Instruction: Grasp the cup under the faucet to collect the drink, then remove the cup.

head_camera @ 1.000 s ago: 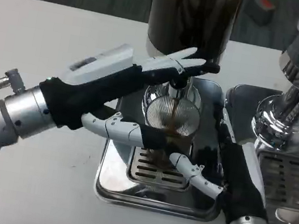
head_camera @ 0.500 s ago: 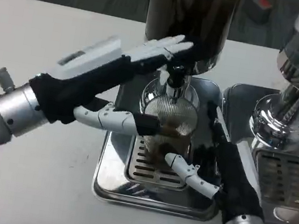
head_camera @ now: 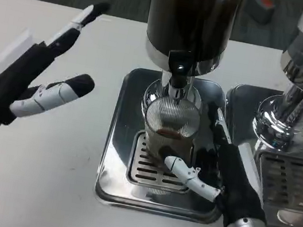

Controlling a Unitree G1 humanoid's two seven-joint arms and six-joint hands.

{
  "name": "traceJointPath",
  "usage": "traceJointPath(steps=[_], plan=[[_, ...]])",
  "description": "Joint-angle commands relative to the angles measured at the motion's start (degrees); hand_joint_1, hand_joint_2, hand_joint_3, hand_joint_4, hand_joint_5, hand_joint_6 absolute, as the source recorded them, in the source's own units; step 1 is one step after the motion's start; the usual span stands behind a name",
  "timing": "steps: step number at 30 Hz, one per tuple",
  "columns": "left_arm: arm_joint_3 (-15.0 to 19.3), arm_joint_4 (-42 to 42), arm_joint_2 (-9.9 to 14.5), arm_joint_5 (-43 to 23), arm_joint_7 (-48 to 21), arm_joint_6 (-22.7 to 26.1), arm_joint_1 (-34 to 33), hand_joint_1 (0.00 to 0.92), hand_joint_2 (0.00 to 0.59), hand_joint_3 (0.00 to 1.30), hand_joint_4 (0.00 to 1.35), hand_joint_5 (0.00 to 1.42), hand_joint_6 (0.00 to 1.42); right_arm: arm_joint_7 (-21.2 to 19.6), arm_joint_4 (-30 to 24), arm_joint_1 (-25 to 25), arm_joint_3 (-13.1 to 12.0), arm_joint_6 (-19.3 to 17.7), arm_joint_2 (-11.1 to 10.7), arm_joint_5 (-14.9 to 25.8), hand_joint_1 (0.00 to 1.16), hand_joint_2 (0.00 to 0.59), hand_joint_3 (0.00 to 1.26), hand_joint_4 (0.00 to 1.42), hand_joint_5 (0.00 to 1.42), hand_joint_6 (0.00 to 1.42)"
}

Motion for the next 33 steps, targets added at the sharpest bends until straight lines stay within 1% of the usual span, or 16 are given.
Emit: traceJointPath(steps=[1, 6, 10, 13, 16, 19, 22, 29, 33], plan=[[2.3, 0.5, 0.7, 0.4, 2.6, 0.7, 4.3, 0.0, 0.143, 0.03, 0.0, 0.0, 0.0, 0.4, 1.6, -1.0, 0.3, -0.9, 0.5, 0.6, 0.73, 0.16, 0.0, 0.0, 0.0, 0.0], [2.6, 0.3, -0.1, 1.3, 4.4, 3.0, 8.5, 0.0, 0.148, 0.04, 0.0, 0.0, 0.0, 0.7, 2.3, -1.1, 0.2, -1.3, 0.9, 1.5, 0.73, 0.161, 0.0, 0.0, 0.0, 0.0], [1.6, 0.7, -0.5, 2.3, 5.0, 3.8, 10.3, 0.0, 0.15, 0.04, 0.0, 0.0, 0.0, 1.0, 3.0, -1.9, 0.4, -1.6, 1.2, 1.9, 0.73, 0.166, 0.0, 0.0, 0.0, 0.02], [1.4, 0.8, -0.6, 2.8, 5.4, 4.1, 10.8, 0.0, 0.15, 0.04, 0.0, 0.0, 0.0, 1.3, 3.7, -2.6, 0.4, -1.8, 1.6, 2.3, 0.73, 0.158, 0.0, 0.0, 0.0, 0.04], [1.4, 1.5, -0.8, 3.1, 5.7, 4.7, 11.3, 0.0, 0.151, 0.04, 0.0, 0.0, 0.0, 1.9, 5.5, -3.5, 0.0, -2.3, 2.2, 3.5, 0.74, 0.162, 0.0, 0.0, 0.0, 0.05], [1.4, 1.9, -0.8, 3.2, 5.8, 4.9, 11.5, 0.0, 0.152, 0.04, 0.0, 0.0, 0.0, 2.1, 6.5, -4.0, 0.1, -2.7, 2.3, 3.8, 0.75, 0.16, 0.0, 0.0, 0.0, 0.06], [1.4, 2.7, -0.8, 3.1, 6.0, 4.8, 11.6, 0.0, 0.152, 0.04, 0.0, 0.0, 0.0, 2.3, 7.7, -4.7, 0.5, -3.1, 2.6, 3.8, 0.75, 0.158, 0.0, 0.0, 0.0, 0.07], [1.2, 4.0, -0.7, 3.0, 5.9, 4.4, 11.8, 0.0, 0.154, 0.05, 0.0, 0.0, 0.0, 2.7, 10.3, -5.6, 0.3, -4.2, 3.3, 5.0, 0.76, 0.159, 0.0, 0.0, 0.0, 0.1], [1.4, 4.8, -1.5, 1.8, 5.6, 3.7, 12.2, 0.0, 0.156, 0.06, 0.0, 0.0, 0.0, 2.9, 11.3, -6.1, 0.3, -4.8, 3.4, 5.1, 0.77, 0.152, 0.0, 0.0, 0.0, 0.13]])
